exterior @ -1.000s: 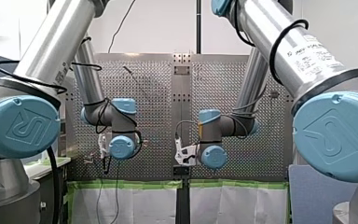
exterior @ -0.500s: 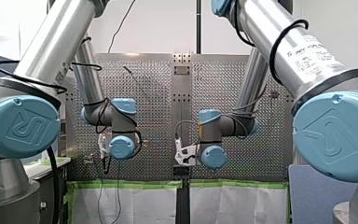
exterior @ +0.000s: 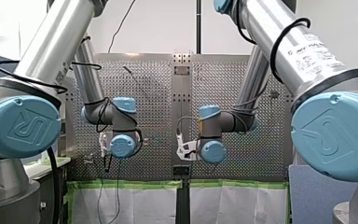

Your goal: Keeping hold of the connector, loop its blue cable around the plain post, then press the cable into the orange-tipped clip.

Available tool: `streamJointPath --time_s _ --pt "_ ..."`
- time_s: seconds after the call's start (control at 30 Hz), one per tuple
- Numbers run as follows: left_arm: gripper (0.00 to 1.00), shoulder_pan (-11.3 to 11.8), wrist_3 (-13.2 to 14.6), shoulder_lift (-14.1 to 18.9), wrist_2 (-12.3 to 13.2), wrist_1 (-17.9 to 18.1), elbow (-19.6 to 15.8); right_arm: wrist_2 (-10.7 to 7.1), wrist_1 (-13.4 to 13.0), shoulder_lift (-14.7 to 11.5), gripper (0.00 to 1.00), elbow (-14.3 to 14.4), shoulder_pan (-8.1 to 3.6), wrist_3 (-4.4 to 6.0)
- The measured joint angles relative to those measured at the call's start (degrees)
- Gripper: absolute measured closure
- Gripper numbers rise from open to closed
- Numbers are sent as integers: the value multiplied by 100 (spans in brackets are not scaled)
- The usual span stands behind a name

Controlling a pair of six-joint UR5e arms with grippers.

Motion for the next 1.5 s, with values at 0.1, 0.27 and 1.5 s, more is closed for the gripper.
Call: streamJointPath --time_s 0.1,0.27,1.5 --pt "100 43 94 117 15 -103 122 138 148 -147 100 -127 -15 72" --pt "100 104 23 359 -9 -339 365 101 425 -424 100 -234 -35 215" --pt "100 622 -506 2460 -835 -2439 1690 -1180 2611 -2308 100 -2335 -198 221"
